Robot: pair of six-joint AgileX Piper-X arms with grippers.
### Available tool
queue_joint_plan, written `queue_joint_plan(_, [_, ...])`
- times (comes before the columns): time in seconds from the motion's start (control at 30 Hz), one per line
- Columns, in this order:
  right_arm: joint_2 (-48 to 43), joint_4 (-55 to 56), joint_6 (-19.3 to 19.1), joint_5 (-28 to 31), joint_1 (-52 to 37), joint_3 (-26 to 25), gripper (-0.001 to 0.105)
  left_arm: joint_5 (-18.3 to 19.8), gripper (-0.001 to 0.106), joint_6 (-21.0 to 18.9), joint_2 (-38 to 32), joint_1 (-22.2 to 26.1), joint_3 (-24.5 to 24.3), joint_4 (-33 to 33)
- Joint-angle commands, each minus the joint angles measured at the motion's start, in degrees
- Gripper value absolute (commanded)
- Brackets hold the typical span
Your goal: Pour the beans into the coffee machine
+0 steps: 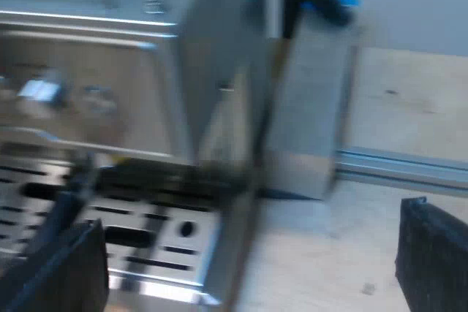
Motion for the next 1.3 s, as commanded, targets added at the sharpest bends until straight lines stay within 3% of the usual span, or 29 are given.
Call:
queue_joint_plan(0.03, [-1.4,3.1,-2.5,-0.6,-5.1,-1.5,0.080,-0.2,0.053,-0.5,-1.9,-0.2,-0.5,0.7])
queue_joint_plan(0.17, [-1.8,5.1,-2.9,-2.6,-10.1,-1.6,0.080,-6.8,0.053,-0.5,-3.7,0.0,-0.5,7.1])
queue_joint_plan(0.23, [-1.8,6.9,-2.5,-7.7,-15.0,-1.6,0.080,-8.8,0.053,-0.1,-3.9,0.2,-0.5,10.0])
queue_joint_plan(0.5, [-1.8,12.0,-2.7,-10.2,-27.3,-1.5,0.080,-8.4,0.053,-0.1,-8.1,0.2,-0.5,10.9])
queue_joint_plan(0.63, [-2.9,16.4,-4.7,-12.1,-31.0,-1.5,0.080,-8.4,0.053,0.6,-11.3,0.2,-0.5,13.3])
queue_joint_plan(0.77, [-5.5,17.0,-4.7,-11.5,-31.1,-1.5,0.080,-9.2,0.053,0.7,-13.6,0.2,-0.5,14.6])
queue_joint_plan(0.93, [-8.5,17.8,-3.5,-6.4,-31.1,-0.4,0.080,-10.6,0.053,0.7,-16.8,0.2,-0.5,16.5])
queue_joint_plan(1.0, [-9.5,19.5,-1.5,-6.1,-31.1,0.9,0.080,-10.6,0.053,0.7,-18.8,0.2,-0.5,17.6])
queue_joint_plan(1.3, [-17.8,19.8,-3.1,-6.1,-31.1,1.6,0.080,-10.6,0.053,0.7,-26.9,0.2,-0.5,21.5])
